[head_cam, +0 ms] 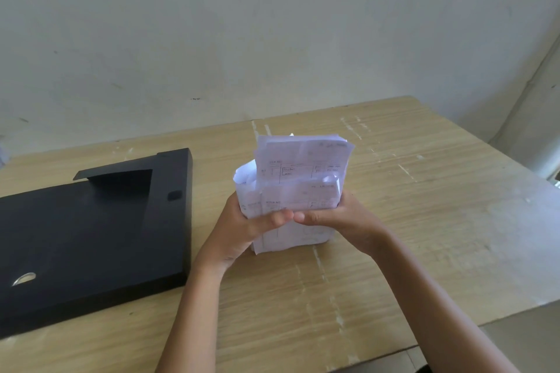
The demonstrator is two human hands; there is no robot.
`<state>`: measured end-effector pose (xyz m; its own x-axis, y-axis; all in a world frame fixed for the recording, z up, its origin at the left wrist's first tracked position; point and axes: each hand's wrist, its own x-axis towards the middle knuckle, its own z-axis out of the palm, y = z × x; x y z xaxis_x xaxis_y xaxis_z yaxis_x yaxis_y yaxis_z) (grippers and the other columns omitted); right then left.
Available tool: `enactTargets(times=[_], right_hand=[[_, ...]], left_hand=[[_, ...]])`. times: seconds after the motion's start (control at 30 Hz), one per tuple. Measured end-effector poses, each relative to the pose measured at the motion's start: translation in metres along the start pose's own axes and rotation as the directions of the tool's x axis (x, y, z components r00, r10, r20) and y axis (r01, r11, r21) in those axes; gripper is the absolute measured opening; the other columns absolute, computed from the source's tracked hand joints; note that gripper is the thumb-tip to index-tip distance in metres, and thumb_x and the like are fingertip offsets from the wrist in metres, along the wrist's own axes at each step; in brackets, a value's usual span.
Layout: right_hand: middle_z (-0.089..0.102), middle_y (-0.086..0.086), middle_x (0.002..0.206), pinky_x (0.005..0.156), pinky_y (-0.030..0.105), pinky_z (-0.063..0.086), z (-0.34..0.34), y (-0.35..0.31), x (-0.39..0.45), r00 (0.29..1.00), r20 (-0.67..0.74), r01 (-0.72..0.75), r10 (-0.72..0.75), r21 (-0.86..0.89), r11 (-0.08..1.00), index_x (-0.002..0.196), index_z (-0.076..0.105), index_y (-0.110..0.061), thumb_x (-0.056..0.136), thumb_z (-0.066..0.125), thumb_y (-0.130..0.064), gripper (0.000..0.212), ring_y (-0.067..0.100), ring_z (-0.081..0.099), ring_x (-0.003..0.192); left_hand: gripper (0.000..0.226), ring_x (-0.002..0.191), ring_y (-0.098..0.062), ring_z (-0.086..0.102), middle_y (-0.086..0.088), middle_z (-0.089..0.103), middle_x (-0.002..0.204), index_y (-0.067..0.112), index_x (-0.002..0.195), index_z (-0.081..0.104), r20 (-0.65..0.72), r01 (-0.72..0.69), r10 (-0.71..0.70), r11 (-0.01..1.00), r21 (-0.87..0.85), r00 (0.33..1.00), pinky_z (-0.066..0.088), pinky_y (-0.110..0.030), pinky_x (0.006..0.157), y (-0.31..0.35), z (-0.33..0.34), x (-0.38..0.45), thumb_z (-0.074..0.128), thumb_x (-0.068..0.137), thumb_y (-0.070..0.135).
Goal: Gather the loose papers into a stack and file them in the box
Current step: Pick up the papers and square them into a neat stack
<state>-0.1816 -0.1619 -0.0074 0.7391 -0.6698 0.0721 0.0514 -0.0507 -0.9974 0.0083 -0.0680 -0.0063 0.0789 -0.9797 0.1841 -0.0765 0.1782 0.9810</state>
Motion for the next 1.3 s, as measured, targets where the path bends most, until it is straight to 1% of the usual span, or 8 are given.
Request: enactTargets(times=[0.17, 0.33, 0.6, 0.77, 0.93, 1.0, 1.1, 1.3], right_hand=[[0.070, 0.012, 0.123, 0.102, 0.046, 0.051, 0.001, -0.002, -0.001, 1.000, -0.025, 0.011, -0.011, -0.015, 1.000, 0.125, 0.064, -0.011, 0.083, 0.077, -0.004, 0.045, 0.028, 0.066, 0.118], [0.075, 0.009, 0.113, 0.087, 0.048, 0.060, 0.008, 0.005, -0.003, 0.955, -0.289, 0.069, -0.073, -0.023, 0.997, 0.123, 0.064, -0.012, 0.077, 0.085, -0.011, 0.050, 0.026, 0.073, 0.105], [0.066, 0.005, 0.123, 0.086, 0.037, 0.061, 0.022, 0.017, 0.001, 0.904, -0.402, 0.154, -0.146, -0.012, 0.988, 0.138, 0.010, -0.039, 0.076, 0.084, -0.004, 0.102, 0.017, 0.071, 0.108], [0.072, 0.004, 0.116, 0.083, 0.039, 0.062, 0.022, 0.009, -0.001, 0.924, -0.348, 0.117, -0.156, -0.130, 0.985, 0.127, 0.056, -0.016, 0.082, 0.082, -0.021, 0.052, 0.017, 0.071, 0.106], [0.055, -0.013, 0.134, 0.099, 0.037, 0.050, 0.017, 0.015, 0.006, 0.933, -0.360, 0.054, -0.024, 0.074, 0.996, 0.139, 0.044, -0.020, 0.092, 0.037, -0.072, 0.070, 0.002, 0.056, 0.124], [0.063, -0.003, 0.112, 0.088, 0.035, 0.050, 0.014, 0.014, 0.006, 0.919, -0.391, 0.095, -0.048, 0.102, 0.990, 0.115, 0.059, -0.024, 0.098, 0.029, -0.064, 0.053, 0.015, 0.061, 0.104], [0.061, 0.002, 0.095, 0.079, 0.043, 0.042, 0.010, 0.012, 0.002, 0.862, -0.504, 0.099, -0.049, 0.073, 0.992, 0.082, 0.052, -0.029, 0.096, 0.048, -0.053, 0.028, 0.019, 0.054, 0.089], [0.061, 0.005, 0.092, 0.079, 0.032, 0.049, 0.026, 0.008, -0.002, 0.887, -0.448, 0.100, -0.111, -0.048, 0.994, 0.099, 0.053, -0.003, 0.108, 0.028, -0.040, 0.045, 0.016, 0.057, 0.083]], left_hand=[[0.030, 0.115, -0.015, 0.072, 0.000, 0.079, 0.114, 0.041, 0.105, 0.079, 0.017, -0.006, 0.006, 1.000, -0.007, 1.000, 0.058, -0.031, 0.096, 0.003, 0.002, 0.000, 0.079, 0.077, 0.032], [0.037, 0.110, -0.018, 0.075, 0.000, 0.079, 0.115, 0.028, 0.119, 0.073, -0.188, 0.019, -0.026, 0.999, -0.040, 0.982, 0.062, -0.033, 0.085, -0.001, 0.003, 0.002, 0.085, 0.084, 0.027], [0.066, 0.118, -0.029, 0.070, -0.012, 0.073, 0.127, 0.014, 0.136, 0.062, -0.237, 0.033, -0.100, 0.963, -0.268, 0.966, 0.058, -0.040, 0.093, -0.006, 0.003, 0.003, 0.061, 0.084, 0.054], [0.044, 0.104, -0.017, 0.077, -0.002, 0.080, 0.111, 0.018, 0.119, 0.072, -0.267, 0.055, -0.090, 0.989, -0.136, 0.960, 0.062, -0.029, 0.079, -0.005, 0.007, 0.005, 0.089, 0.080, 0.028], [0.038, 0.094, -0.013, 0.079, 0.003, 0.082, 0.102, 0.016, 0.108, 0.074, -0.400, 0.070, -0.115, 0.990, -0.124, 0.909, 0.063, -0.027, 0.072, -0.008, 0.008, 0.010, 0.090, 0.074, 0.015], [0.036, 0.093, -0.012, 0.079, 0.004, 0.082, 0.101, 0.016, 0.107, 0.074, -0.417, 0.070, -0.123, 0.988, -0.139, 0.900, 0.062, -0.025, 0.071, -0.010, 0.005, 0.010, 0.090, 0.075, 0.014], [0.031, 0.095, -0.012, 0.079, 0.004, 0.082, 0.101, 0.018, 0.106, 0.076, -0.390, 0.074, -0.115, 0.990, -0.120, 0.914, 0.062, -0.024, 0.074, -0.010, 0.004, 0.010, 0.088, 0.079, 0.013], [0.028, 0.093, -0.014, 0.079, 0.002, 0.083, 0.098, 0.020, 0.097, 0.077, -0.344, 0.100, -0.137, 0.987, -0.124, 0.929, 0.062, -0.029, 0.076, -0.010, 0.012, 0.012, 0.088, 0.072, 0.015]])
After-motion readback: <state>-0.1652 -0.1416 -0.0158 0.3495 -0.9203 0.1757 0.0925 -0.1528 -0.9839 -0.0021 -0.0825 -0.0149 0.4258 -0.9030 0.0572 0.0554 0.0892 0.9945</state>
